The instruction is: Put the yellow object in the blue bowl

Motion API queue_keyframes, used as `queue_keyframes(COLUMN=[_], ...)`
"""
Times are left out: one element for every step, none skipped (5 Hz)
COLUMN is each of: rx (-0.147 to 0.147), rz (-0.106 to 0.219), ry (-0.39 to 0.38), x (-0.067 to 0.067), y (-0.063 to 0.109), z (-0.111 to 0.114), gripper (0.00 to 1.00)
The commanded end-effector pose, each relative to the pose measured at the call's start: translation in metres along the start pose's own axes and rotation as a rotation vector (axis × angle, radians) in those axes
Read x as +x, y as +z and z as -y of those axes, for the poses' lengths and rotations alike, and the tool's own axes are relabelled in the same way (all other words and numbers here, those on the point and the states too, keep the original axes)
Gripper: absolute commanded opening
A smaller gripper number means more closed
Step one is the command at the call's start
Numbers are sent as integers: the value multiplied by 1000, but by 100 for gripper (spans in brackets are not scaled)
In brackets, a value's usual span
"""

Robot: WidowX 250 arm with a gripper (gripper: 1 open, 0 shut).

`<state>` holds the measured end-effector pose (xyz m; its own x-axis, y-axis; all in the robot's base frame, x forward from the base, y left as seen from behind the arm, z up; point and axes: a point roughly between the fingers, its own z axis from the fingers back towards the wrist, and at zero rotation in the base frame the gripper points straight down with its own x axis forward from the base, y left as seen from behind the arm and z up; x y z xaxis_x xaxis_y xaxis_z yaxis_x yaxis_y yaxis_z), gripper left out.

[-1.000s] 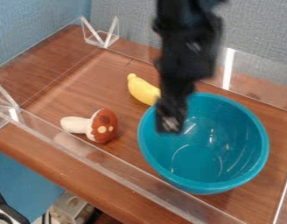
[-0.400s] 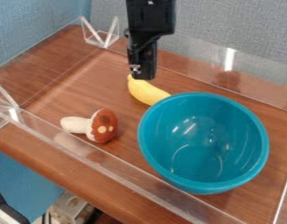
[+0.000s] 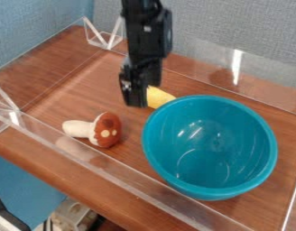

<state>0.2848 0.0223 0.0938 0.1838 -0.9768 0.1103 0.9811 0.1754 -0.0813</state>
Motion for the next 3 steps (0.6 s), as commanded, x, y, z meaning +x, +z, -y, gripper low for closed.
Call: queue_keyframes(rx=[37, 20, 6], rz=[-2, -19, -31], ry=[-60, -114, -161], x=[-5, -5, -5], y=[3, 0, -4], z=[-19, -37, -50], gripper=[100, 100, 100])
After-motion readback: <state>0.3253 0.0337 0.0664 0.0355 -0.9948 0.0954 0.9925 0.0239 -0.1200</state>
